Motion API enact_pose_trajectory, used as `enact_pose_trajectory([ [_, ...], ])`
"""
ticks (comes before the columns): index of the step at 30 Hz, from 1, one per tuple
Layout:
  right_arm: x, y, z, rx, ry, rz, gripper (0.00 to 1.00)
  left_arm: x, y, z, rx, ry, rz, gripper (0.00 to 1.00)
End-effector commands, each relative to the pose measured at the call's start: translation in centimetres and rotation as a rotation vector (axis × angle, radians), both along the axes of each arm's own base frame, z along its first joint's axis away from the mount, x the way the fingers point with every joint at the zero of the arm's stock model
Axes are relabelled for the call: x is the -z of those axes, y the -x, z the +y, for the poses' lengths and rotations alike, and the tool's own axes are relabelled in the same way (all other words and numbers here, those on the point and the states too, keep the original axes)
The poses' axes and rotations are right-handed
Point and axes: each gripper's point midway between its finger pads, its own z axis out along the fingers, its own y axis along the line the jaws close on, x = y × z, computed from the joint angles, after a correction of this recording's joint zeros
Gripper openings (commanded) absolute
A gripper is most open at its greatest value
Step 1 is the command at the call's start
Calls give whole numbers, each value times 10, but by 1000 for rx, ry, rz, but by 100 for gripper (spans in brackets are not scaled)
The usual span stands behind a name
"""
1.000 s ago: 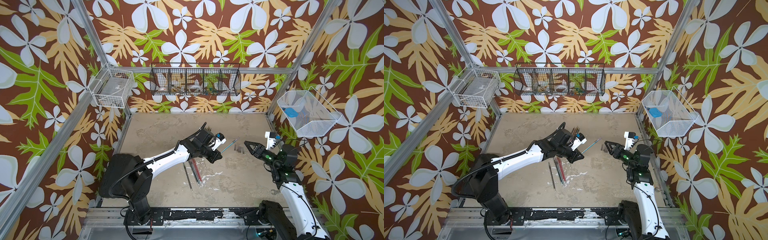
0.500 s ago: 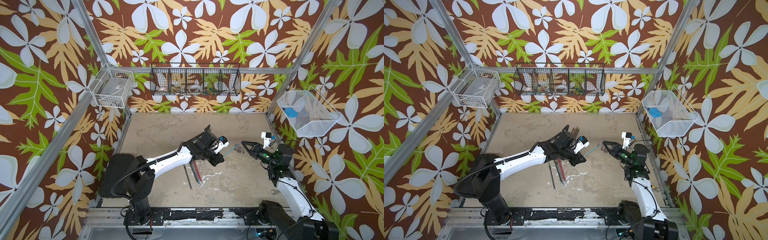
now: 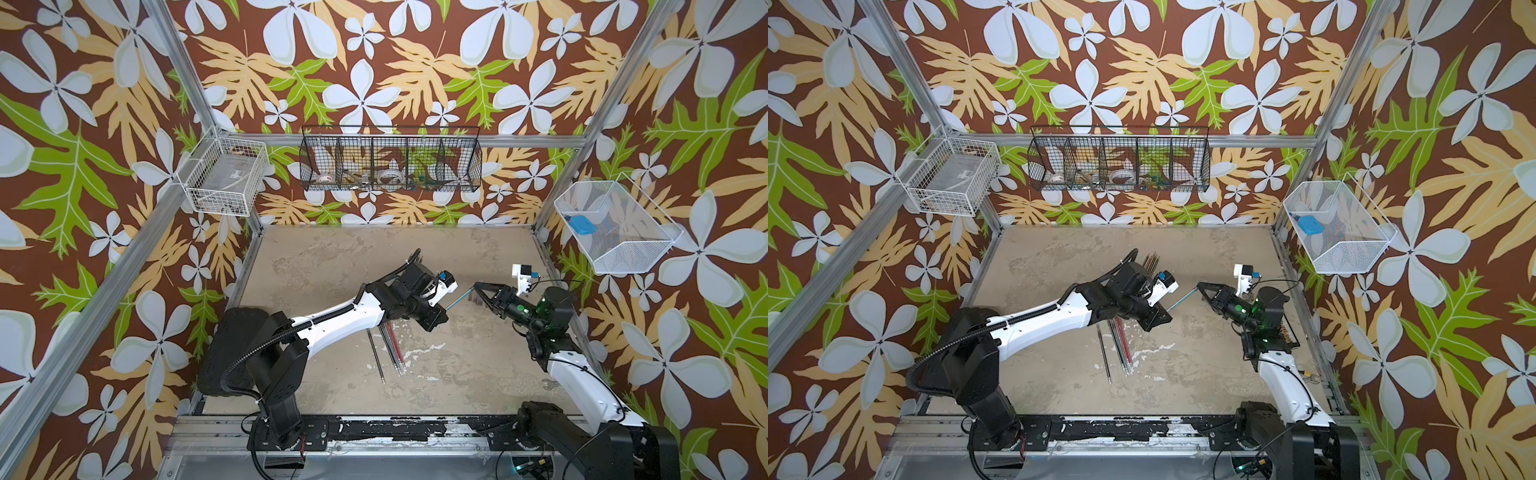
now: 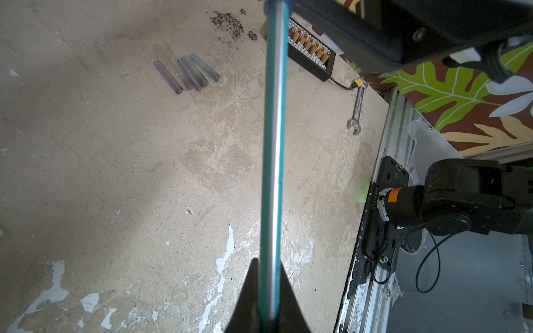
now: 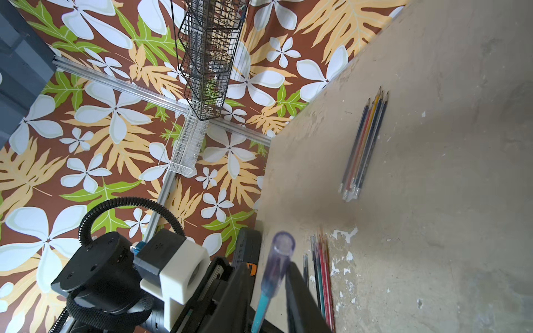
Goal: Remove the protective cover of the pencils
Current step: Remove the protective sleeve from the pencil.
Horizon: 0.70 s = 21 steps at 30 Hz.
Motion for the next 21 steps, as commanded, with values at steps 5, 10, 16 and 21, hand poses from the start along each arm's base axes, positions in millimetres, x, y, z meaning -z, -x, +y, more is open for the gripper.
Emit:
enact_pose_trajectory([
  [5,-18,-7,-4,78,-75,-36,22,-3,-1,2,-13,-2,-5,0],
  [10,-7,-10,-7,110,-101,12,23,-5,2,1,9,4,-11,0],
  [16,-2,-12,-9,123,-100,25,25,-7,4,1,25,11,-14,0],
  [21,-3,-12,-8,120,-104,24,26,-7,7,1,38,15,-11,0],
])
